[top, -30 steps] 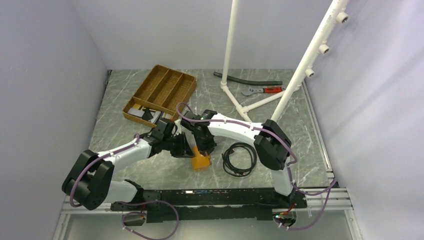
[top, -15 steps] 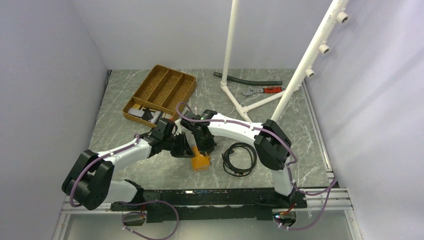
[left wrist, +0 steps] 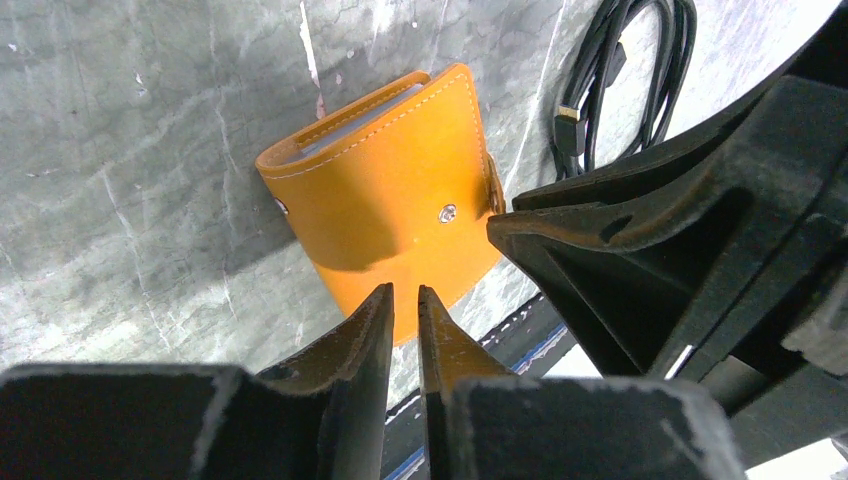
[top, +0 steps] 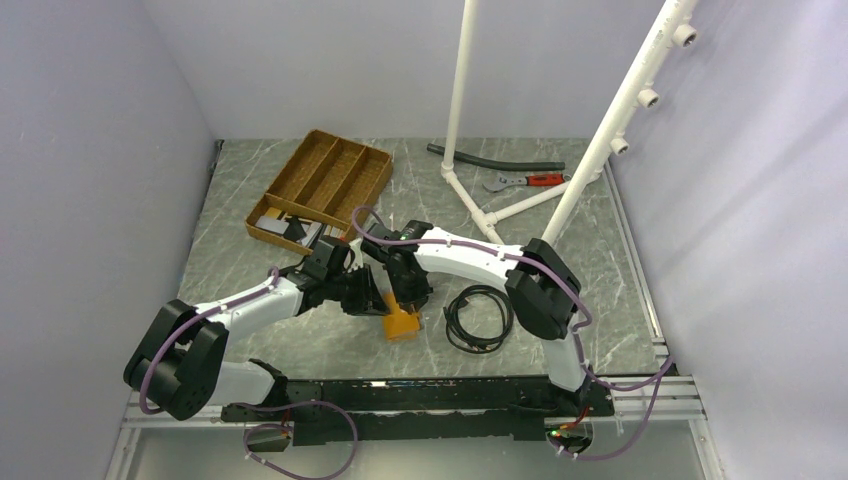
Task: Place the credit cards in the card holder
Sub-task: Close the card holder at the center of the board.
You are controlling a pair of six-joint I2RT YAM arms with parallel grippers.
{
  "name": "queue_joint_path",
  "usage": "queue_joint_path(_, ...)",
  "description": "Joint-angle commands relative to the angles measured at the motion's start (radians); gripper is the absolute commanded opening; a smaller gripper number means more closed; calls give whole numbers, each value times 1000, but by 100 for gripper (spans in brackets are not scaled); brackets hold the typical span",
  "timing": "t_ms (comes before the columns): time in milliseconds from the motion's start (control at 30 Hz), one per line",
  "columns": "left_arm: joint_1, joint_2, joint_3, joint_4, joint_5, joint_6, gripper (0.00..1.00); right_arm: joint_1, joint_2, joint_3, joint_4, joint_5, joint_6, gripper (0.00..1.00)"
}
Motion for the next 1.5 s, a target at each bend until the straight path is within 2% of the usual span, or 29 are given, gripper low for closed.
queue_joint_path(0, 5, -4, 13, 11, 12, 19, 20, -6, 6, -9, 15, -14, -10, 21)
queue_joint_path(200, 6, 0, 12, 16, 16, 17, 20, -7, -3, -24, 26, -16, -7, 10)
queue_joint_path(300, 6, 4, 11, 19, 17, 19, 20, -9, -14, -30, 27, -6, -5, 0)
queue_joint_path(433, 10, 12, 11, 29, 21, 15, 21, -18, -75, -68, 77, -23, -12, 0)
queue_joint_path(567, 21, 34, 24, 38, 33, 16, 20, -61, -186, -206, 252, -135, -19, 0)
queue_joint_path(800, 24, 67, 49, 31, 32, 24, 22, -128, -302, -370, 444, -249, -58, 0)
queue_joint_path(1067, 24, 74, 58, 29, 43, 30, 32, -169, -346, -479, 628, -369, -108, 0)
queue_joint_path(1367, 25, 72, 36, 10, 26, 28, 34, -194, -345, -549, 747, -451, -123, 0)
queue_joint_path(1467, 26, 56, 20, 14, 28, 14, 40, -201, -341, -561, 766, -471, -128, 0)
